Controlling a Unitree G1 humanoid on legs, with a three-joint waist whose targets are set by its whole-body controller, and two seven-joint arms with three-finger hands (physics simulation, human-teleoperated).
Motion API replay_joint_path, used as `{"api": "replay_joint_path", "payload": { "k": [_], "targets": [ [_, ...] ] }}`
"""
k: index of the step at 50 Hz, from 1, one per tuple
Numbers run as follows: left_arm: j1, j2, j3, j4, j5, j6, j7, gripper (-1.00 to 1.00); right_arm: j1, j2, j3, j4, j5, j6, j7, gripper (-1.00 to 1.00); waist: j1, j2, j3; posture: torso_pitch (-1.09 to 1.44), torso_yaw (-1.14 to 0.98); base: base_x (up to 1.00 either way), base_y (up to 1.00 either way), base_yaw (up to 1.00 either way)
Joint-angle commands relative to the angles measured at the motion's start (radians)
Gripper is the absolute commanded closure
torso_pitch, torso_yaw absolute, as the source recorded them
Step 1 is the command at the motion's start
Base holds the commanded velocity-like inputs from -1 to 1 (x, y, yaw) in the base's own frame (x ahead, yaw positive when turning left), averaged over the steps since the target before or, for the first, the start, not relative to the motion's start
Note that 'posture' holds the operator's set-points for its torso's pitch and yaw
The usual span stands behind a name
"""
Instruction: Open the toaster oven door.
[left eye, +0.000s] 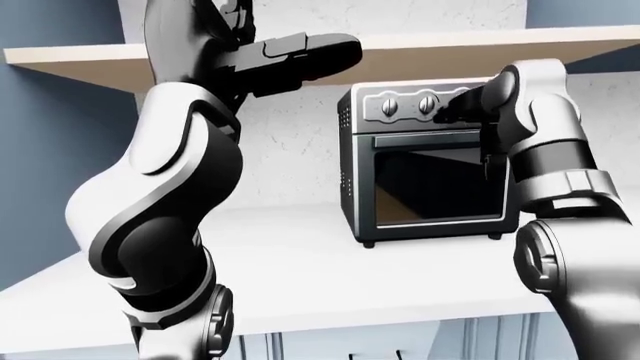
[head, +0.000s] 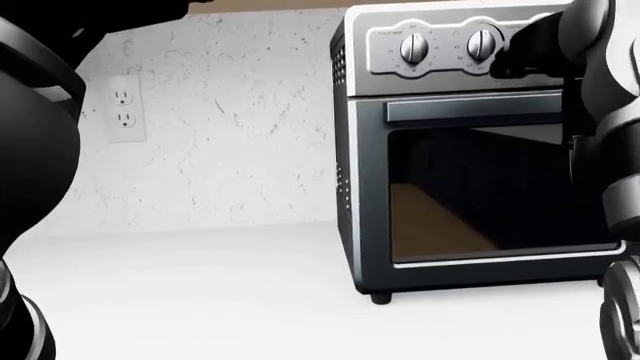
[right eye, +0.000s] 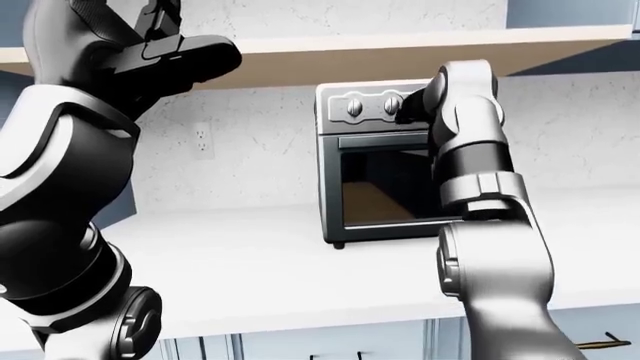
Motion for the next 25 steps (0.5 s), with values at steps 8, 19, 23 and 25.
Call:
{"api": "replay_joint_path", "payload": {
  "k": [8,19,23,25],
  "targets": [
    [-0.028,0.009,0.015,0.008,0.004,-0.014,-0.002,-1.00,-0.088,0.001,0.009,0.118,0.008,0.009,-0.111,-1.00,0.004,-0.006,0.002,-1.01,0.00,0.00,0.00,0.00],
    [-0.026,0.009,0.011,0.012,0.006,-0.020,-0.004,-1.00,-0.119,0.007,0.027,0.204,0.019,0.021,-0.159,-1.00,0.010,-0.004,0.002,-1.01,0.00,0.00,0.00,0.00],
    [-0.025,0.008,0.010,0.009,0.006,-0.018,-0.003,-1.00,-0.121,0.010,0.032,0.224,0.023,0.026,-0.171,-1.00,0.010,-0.003,0.002,-1.01,0.00,0.00,0.00,0.00],
    [-0.025,0.007,0.009,0.008,0.008,-0.017,-0.003,-1.00,-0.120,0.011,0.034,0.231,0.024,0.026,-0.176,-1.00,0.010,-0.003,0.002,-1.01,0.00,0.00,0.00,0.00]
  ]
}}
